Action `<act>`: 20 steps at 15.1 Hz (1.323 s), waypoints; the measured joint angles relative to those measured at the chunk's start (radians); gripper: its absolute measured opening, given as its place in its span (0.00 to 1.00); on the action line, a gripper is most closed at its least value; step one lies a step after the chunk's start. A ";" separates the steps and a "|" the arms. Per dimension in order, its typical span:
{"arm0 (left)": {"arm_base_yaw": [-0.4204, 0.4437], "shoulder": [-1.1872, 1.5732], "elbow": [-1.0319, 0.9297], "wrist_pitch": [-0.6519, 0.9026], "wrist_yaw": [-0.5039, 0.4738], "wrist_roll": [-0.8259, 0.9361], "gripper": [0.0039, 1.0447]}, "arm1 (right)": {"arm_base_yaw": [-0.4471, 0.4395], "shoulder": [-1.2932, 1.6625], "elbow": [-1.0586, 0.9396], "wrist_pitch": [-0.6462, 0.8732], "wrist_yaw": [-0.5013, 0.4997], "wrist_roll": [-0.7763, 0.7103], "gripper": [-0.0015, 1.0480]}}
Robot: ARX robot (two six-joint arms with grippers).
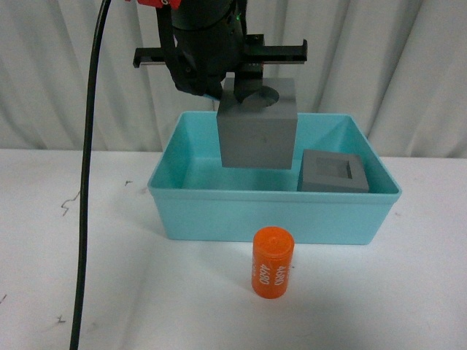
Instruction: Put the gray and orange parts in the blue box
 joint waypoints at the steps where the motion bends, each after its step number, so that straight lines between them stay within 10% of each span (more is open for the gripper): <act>1: 0.009 0.002 -0.005 0.002 -0.001 0.000 0.18 | 0.000 0.000 0.000 0.000 0.000 0.000 0.94; 18: 0.073 0.069 -0.082 0.019 -0.059 0.034 0.18 | 0.000 0.000 0.000 0.000 0.000 0.000 0.94; 20: 0.073 0.069 -0.089 0.018 -0.052 0.035 0.31 | 0.000 0.000 0.000 0.000 0.000 0.000 0.94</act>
